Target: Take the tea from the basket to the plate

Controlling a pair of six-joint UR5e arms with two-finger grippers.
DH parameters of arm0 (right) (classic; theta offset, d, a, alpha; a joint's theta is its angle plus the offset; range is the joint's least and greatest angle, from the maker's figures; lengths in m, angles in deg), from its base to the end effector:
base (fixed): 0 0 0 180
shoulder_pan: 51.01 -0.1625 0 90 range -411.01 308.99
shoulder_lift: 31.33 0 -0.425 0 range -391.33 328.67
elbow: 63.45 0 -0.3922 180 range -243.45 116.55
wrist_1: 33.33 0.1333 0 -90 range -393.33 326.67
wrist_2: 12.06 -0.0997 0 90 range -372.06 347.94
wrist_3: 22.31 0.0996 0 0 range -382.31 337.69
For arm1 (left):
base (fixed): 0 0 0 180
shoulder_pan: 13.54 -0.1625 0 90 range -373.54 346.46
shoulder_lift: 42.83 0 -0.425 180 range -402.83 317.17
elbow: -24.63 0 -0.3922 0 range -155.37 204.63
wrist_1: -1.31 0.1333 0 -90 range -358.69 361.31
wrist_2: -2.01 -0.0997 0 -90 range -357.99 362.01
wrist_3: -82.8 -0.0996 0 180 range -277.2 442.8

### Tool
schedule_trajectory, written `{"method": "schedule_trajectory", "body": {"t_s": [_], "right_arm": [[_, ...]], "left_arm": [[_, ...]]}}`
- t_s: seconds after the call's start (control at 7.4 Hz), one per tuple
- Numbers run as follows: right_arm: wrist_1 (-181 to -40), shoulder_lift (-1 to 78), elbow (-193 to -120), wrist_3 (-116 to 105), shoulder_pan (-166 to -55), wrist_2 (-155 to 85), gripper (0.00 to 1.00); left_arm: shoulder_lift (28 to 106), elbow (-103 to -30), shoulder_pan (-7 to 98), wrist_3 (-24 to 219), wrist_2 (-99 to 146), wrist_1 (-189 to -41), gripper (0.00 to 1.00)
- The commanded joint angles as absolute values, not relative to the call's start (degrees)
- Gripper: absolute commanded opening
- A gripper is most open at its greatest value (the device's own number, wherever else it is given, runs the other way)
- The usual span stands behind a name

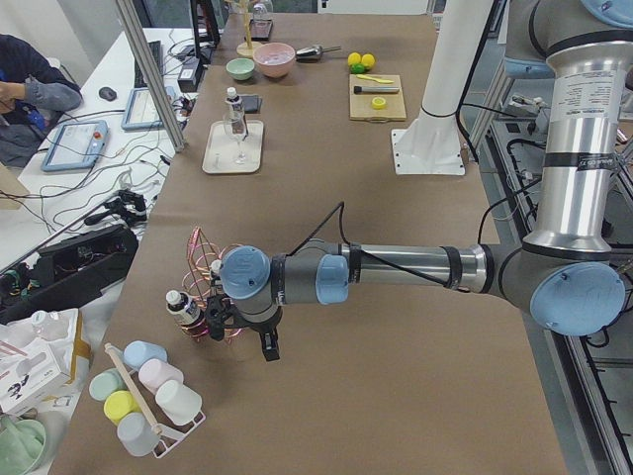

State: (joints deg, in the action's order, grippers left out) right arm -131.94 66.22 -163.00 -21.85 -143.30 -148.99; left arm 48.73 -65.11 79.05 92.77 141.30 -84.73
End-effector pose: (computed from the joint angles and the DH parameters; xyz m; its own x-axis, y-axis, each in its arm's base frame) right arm 0.0776 -0.4246 0.6492 0.6786 0.1193 0.7247 -0.0451 0.9916 -0.1209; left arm -0.0803 -0.4971 0.6480 0.6323 -0.2364 -0.7377 0.1570 0.9716 -0.1768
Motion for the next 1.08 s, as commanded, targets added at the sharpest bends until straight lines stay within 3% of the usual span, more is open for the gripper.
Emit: {"method": "schedule_trajectory", "body": {"t_s": [0.0,0.95], "right_arm": [[-131.9,66.2,-162.8,-21.8,-143.3,-148.9,1.00],[-131.9,66.5,-162.9,-21.8,-143.3,-149.0,1.00]], "left_arm": [[48.4,-65.5,79.0,92.3,140.9,-85.7,0.97],[48.2,-65.2,79.0,92.8,140.9,-87.3,0.97]]}}
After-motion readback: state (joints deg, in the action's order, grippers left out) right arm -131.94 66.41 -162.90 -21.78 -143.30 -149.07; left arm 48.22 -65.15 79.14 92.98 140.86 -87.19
